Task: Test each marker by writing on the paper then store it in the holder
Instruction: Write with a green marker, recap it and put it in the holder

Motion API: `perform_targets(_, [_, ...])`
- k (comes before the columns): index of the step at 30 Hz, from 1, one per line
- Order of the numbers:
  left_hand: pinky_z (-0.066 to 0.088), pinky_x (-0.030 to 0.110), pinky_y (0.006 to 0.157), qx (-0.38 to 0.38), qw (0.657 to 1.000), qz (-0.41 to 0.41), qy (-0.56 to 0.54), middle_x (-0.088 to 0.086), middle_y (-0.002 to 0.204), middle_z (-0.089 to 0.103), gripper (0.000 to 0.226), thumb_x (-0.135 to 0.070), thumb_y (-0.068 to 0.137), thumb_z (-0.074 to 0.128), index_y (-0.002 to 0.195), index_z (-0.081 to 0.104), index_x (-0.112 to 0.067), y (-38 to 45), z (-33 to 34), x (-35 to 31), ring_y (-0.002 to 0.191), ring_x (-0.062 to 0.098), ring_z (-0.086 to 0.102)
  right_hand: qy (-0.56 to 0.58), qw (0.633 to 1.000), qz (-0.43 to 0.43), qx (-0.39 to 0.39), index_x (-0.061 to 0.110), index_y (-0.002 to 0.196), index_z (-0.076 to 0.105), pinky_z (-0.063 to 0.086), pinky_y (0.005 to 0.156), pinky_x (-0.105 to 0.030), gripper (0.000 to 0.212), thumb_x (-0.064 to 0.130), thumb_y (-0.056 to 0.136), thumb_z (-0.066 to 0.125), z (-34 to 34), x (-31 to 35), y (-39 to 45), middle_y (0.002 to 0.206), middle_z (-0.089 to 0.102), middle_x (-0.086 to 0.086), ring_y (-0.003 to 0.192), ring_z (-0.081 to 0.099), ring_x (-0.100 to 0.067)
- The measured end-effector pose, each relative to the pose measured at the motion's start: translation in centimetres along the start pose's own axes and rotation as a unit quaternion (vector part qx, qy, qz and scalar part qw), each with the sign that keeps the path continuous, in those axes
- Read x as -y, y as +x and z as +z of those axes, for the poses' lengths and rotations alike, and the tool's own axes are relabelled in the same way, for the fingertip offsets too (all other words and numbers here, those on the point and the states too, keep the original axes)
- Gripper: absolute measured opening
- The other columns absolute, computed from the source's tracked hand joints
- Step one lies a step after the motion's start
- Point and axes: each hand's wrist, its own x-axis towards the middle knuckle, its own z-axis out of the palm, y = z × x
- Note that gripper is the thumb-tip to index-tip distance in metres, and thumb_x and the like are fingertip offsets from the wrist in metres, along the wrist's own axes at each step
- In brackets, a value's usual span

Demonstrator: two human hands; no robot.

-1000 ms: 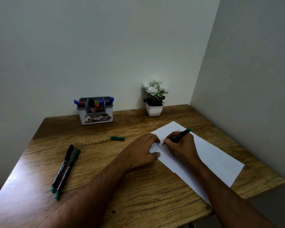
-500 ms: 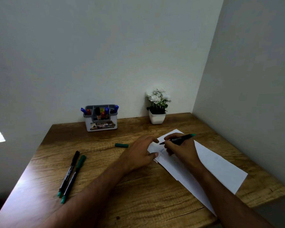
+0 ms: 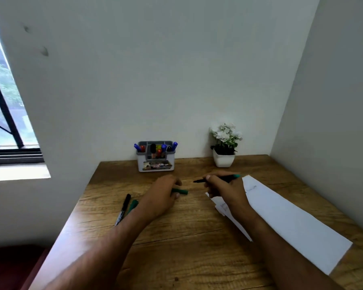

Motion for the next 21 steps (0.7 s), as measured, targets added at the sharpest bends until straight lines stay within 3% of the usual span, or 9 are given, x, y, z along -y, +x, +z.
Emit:
perform_targets(3, [0.047,0.024,0.092,0.010,1.000,-0.002,0.012,-0.012,0.112,0.060,0.028,-0.027,0.088,0.067,0.115,0.060,-0.027,0.0,0.4,0.2,0.103,0.004,0.052,0.028,0.999,0.043,0.002,-0.006,0.104,0.072,0.053,0.056,-0.028,0.017,0.004,0.097,0.060,0.6,0.2,-0.3,0.083,0.069,-0.022,0.063,0.062,-0.020])
perform_targets(12, [0.046,0.024,0.086,0.003,1.000,-0.005,0.007,-0.011,0.103,0.056,0.014,-0.025,0.090,0.064,0.104,0.065,-0.024,0.7,1.0,-0.3,0.097,0.005,0.050,-0.039,0.998,-0.046,0.006,0.000,0.095,0.076,0.060,0.066,-0.041,0.010,0.008,0.090,0.073,-1.0,0.0,-1.2,0.081,0.075,-0.021,0.069,0.068,-0.028])
perform_targets(21, [0.050,0.019,0.083,-0.054,0.993,-0.031,-0.096,-0.011,0.098,0.062,0.014,-0.013,0.087,0.068,0.099,0.068,-0.020,0.4,0.8,-0.7,0.091,0.002,0.056,-0.034,0.999,-0.009,-0.003,-0.002,0.092,0.077,0.056,0.062,-0.031,0.011,0.009,0.090,0.073,-1.6,-0.4,-0.8,0.081,0.074,-0.023,0.066,0.066,-0.023])
